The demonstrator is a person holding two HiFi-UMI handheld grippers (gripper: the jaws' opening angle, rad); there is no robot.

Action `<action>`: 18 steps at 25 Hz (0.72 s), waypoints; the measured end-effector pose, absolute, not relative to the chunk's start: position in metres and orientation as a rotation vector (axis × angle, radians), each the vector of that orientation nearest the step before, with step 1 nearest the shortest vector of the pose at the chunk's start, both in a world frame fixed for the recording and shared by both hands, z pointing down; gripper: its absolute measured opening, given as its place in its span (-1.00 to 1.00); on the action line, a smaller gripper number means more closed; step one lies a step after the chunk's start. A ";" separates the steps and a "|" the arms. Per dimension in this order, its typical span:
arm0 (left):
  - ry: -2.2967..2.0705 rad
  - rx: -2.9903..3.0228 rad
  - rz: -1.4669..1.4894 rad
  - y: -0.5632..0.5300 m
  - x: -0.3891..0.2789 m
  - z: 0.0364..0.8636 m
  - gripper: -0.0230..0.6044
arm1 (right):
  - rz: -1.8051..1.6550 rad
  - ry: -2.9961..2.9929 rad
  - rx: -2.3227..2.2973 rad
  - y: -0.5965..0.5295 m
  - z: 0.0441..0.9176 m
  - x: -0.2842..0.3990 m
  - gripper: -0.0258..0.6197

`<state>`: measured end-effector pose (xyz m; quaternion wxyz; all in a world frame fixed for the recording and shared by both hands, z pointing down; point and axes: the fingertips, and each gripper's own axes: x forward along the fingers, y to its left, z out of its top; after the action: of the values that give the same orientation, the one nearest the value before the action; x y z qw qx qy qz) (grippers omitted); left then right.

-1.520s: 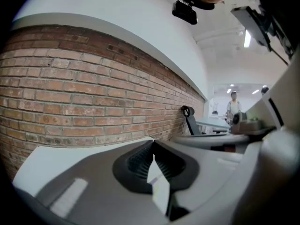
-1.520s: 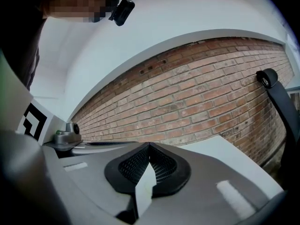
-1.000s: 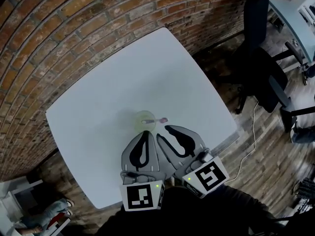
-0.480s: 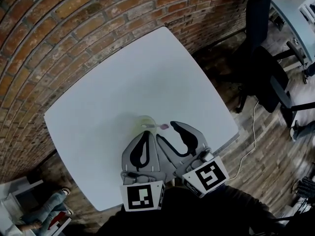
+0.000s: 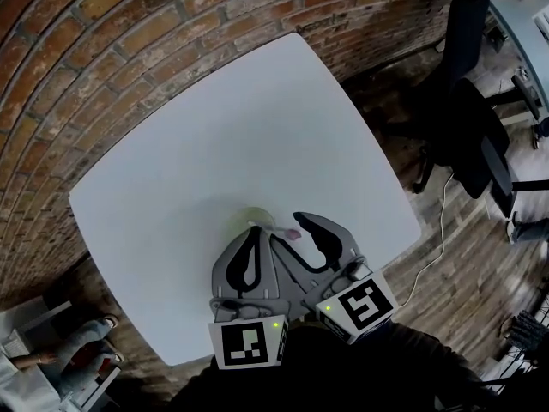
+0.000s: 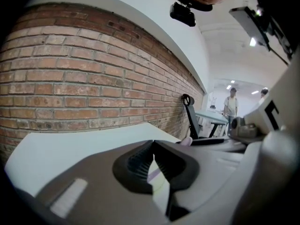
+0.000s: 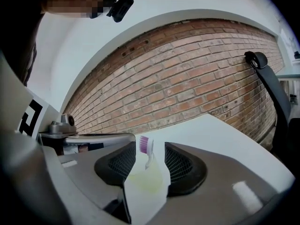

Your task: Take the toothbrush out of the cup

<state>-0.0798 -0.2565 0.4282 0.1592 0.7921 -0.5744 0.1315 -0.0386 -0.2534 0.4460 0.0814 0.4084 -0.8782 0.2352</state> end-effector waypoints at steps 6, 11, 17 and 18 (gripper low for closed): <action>-1.643 2.219 0.398 -0.264 -0.083 0.437 -0.90 | 0.736 -2.631 1.144 -0.257 0.456 -0.046 -0.45; -1.637 2.204 0.409 -0.266 -0.083 0.445 -0.90 | 0.753 -2.630 1.120 -0.258 0.463 -0.048 -0.52; -1.619 2.193 0.419 -0.265 -0.079 0.450 -0.90 | 0.765 -2.633 1.122 -0.259 0.465 -0.047 -0.68; -1.616 2.192 0.419 -0.264 -0.078 0.451 -0.90 | 0.771 -2.641 1.131 -0.260 0.464 -0.047 -0.73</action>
<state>-0.0782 -0.2643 0.4506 0.1920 0.7807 -0.5756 0.1494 -0.0471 -0.2603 0.4636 0.0831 0.3789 -0.8848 0.2584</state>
